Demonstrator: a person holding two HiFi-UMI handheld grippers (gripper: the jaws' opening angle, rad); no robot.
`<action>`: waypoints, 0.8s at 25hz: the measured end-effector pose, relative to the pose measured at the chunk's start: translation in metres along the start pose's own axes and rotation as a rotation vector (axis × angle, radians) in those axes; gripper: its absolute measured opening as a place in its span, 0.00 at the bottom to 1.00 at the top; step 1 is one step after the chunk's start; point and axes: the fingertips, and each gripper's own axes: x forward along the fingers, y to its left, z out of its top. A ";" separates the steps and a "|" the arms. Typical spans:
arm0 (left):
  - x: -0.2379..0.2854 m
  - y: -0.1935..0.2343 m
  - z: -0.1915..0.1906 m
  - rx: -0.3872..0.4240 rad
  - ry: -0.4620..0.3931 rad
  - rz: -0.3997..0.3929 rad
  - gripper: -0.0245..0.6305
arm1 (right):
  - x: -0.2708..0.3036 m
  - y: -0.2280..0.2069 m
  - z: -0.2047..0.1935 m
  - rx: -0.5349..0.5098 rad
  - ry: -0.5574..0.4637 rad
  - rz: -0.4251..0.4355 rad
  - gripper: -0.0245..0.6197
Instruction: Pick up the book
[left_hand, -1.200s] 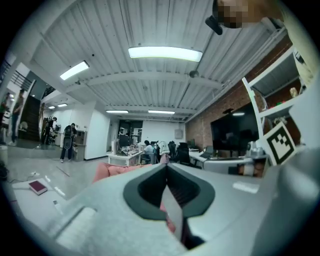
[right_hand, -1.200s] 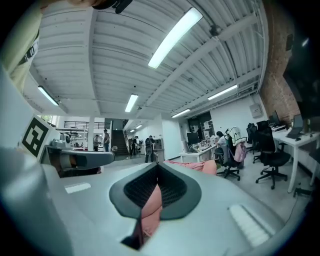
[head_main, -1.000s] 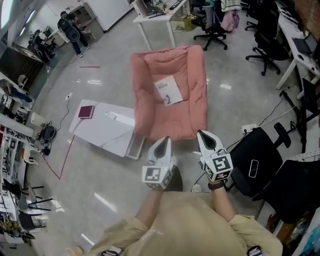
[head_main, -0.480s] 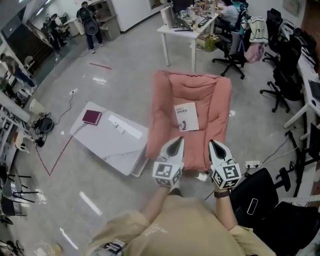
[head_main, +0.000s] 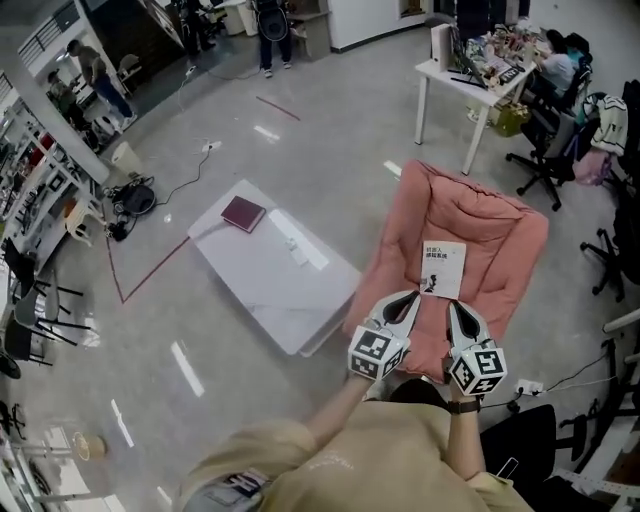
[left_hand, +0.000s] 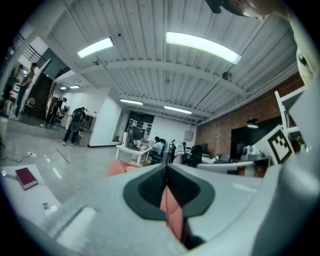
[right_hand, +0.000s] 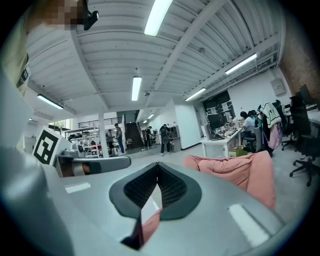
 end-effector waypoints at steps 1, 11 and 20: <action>0.002 0.004 -0.001 -0.005 0.006 -0.006 0.04 | 0.005 0.002 -0.001 -0.001 0.009 0.004 0.05; 0.056 0.051 -0.049 -0.054 0.149 0.023 0.04 | 0.052 -0.079 -0.035 0.064 0.110 -0.061 0.05; 0.158 0.076 -0.135 -0.126 0.352 0.063 0.04 | 0.078 -0.205 -0.125 0.203 0.305 -0.115 0.15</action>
